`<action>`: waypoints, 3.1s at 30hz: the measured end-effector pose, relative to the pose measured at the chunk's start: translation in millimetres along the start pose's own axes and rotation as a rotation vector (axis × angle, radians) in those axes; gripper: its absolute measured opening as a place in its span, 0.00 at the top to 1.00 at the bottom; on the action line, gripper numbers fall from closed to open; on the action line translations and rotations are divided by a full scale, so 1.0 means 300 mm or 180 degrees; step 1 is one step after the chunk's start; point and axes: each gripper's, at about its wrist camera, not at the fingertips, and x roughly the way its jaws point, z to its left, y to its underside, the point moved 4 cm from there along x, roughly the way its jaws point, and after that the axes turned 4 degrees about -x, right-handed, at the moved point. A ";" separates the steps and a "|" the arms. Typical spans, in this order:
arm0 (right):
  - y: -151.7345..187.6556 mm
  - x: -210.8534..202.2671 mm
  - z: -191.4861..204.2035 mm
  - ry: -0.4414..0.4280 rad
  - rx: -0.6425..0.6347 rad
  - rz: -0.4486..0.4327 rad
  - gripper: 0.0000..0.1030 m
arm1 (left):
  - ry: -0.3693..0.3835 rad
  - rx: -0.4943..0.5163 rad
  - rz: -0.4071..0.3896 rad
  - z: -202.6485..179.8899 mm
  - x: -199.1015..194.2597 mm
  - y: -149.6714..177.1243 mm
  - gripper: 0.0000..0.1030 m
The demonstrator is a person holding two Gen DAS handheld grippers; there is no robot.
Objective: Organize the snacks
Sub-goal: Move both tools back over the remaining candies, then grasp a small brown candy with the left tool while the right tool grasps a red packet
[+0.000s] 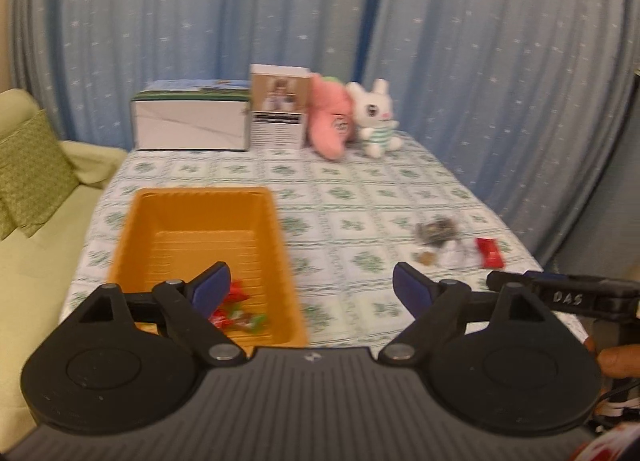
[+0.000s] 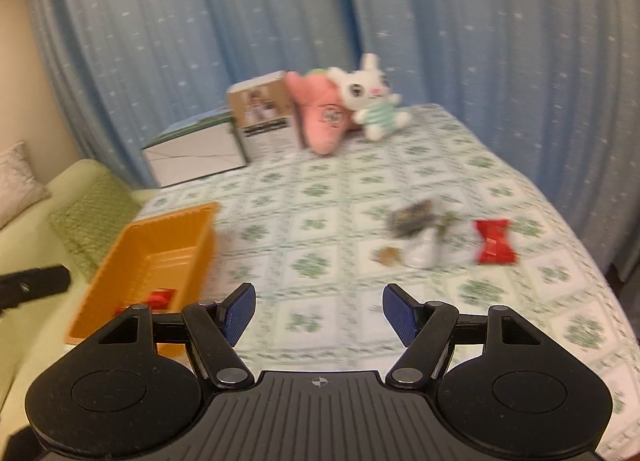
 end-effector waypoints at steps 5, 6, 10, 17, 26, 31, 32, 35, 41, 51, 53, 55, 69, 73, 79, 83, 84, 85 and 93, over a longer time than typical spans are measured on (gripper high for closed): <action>0.034 -0.015 -0.168 0.0255 0.0211 -0.0011 0.32 | 0.0202 0.0156 0.0056 -0.133 0.073 -0.007 0.16; 0.037 -0.015 -0.195 0.0294 0.0239 -0.0002 0.32 | 0.0233 0.0184 0.0071 -0.157 0.091 -0.008 0.16; 0.039 -0.019 -0.299 0.0420 0.0293 -0.0008 0.32 | 0.0314 0.0321 0.0171 -0.249 0.184 0.000 0.16; 0.021 0.012 -0.434 0.0558 0.0371 -0.0014 0.32 | 0.0397 0.0464 0.0295 -0.351 0.347 0.031 0.16; -0.040 0.119 -0.513 0.0602 0.0319 -0.0026 0.32 | 0.0415 0.0490 0.0365 -0.373 0.532 0.056 0.16; -0.076 0.209 -0.544 0.0620 0.0261 0.0035 0.32 | 0.0466 0.0688 0.0383 -0.390 0.646 0.059 0.16; -0.081 0.228 -0.549 0.0621 0.0246 0.0050 0.32 | 0.0480 0.0701 0.0387 -0.393 0.668 0.057 0.16; -0.094 0.285 -0.565 0.0604 0.0230 0.0098 0.32 | 0.0543 0.0709 0.0386 -0.404 0.731 0.050 0.18; -0.120 0.395 -0.609 0.0656 0.0162 0.0215 0.32 | 0.0627 0.0864 0.0419 -0.416 0.833 0.058 0.28; -0.126 0.510 -0.663 0.0616 0.0216 0.0434 0.44 | 0.0826 0.0867 0.0592 -0.424 0.949 0.076 0.37; -0.125 0.524 -0.660 0.0604 0.0183 0.0474 0.45 | 0.0870 0.0912 0.0608 -0.438 0.968 0.080 0.37; -0.117 0.539 -0.662 0.0604 0.0162 0.0529 0.45 | 0.0908 0.0957 0.0627 -0.452 0.989 0.087 0.37; -0.111 0.567 -0.661 0.0581 0.0107 0.0581 0.71 | 0.1116 0.1015 0.0721 -0.483 1.068 0.126 0.53; -0.112 0.570 -0.657 0.0574 0.0105 0.0581 0.72 | 0.1090 0.1050 0.0685 -0.488 1.071 0.128 0.57; -0.113 0.570 -0.661 0.0570 0.0133 0.0576 0.72 | 0.1077 0.1042 0.0675 -0.479 1.066 0.127 0.65; -0.114 0.567 -0.662 0.0582 0.0142 0.0557 0.72 | 0.0982 0.1061 0.0659 -0.482 1.044 0.131 0.72; -0.115 0.564 -0.663 0.0591 0.0148 0.0542 0.72 | 0.0954 0.1091 0.0618 -0.484 1.034 0.129 0.80; -0.117 0.561 -0.664 0.0596 0.0162 0.0529 0.72 | 0.0921 0.1129 0.0586 -0.487 1.024 0.125 0.84; -0.111 0.558 -0.664 0.0587 0.0169 0.0544 0.72 | 0.0850 0.1122 0.0716 -0.465 1.035 0.135 0.90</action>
